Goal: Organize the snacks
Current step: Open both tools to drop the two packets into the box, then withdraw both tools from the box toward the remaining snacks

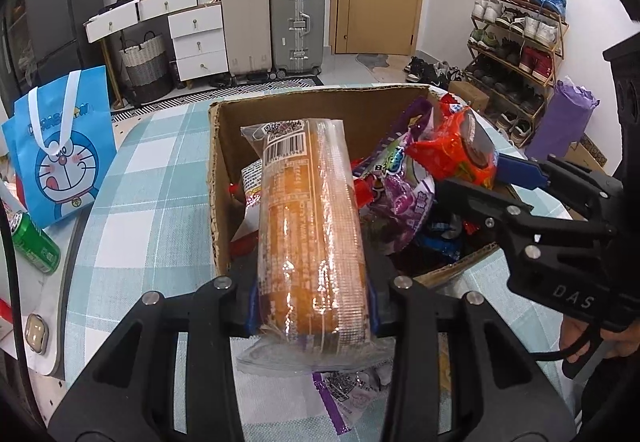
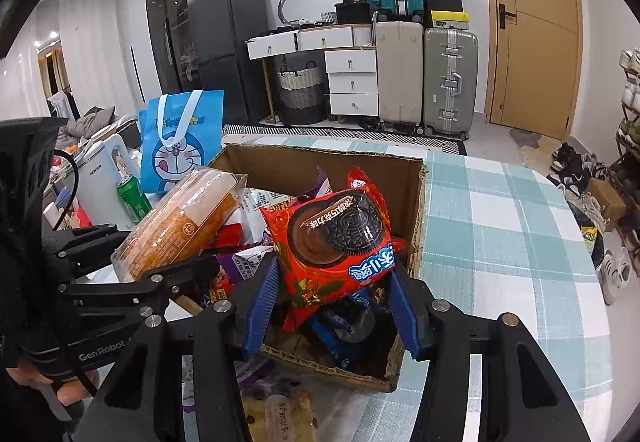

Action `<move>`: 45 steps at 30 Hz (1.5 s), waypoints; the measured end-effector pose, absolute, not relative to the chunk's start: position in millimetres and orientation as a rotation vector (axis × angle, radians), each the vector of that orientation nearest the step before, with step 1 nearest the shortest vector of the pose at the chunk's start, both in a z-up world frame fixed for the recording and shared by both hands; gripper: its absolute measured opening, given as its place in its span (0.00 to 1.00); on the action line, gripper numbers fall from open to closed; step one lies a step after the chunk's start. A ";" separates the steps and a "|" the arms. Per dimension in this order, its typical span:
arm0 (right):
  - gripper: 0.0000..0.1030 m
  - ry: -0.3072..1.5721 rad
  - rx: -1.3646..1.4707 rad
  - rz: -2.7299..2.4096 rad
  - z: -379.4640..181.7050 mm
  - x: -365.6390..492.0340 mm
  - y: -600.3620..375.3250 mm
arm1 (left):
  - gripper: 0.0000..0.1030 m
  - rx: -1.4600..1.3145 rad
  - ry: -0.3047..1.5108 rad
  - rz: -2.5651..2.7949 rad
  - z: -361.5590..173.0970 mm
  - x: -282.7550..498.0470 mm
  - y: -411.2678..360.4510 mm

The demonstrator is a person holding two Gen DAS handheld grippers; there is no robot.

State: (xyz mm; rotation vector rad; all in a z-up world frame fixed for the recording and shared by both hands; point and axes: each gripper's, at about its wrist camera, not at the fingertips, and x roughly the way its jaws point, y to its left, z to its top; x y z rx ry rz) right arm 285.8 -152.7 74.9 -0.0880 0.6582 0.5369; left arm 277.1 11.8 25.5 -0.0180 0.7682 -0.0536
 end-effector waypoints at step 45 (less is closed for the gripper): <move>0.99 0.705 0.011 0.511 65.6 193.2 -207.1 | 0.99 -0.108 0.748 -0.014 28.1 156.8 30.4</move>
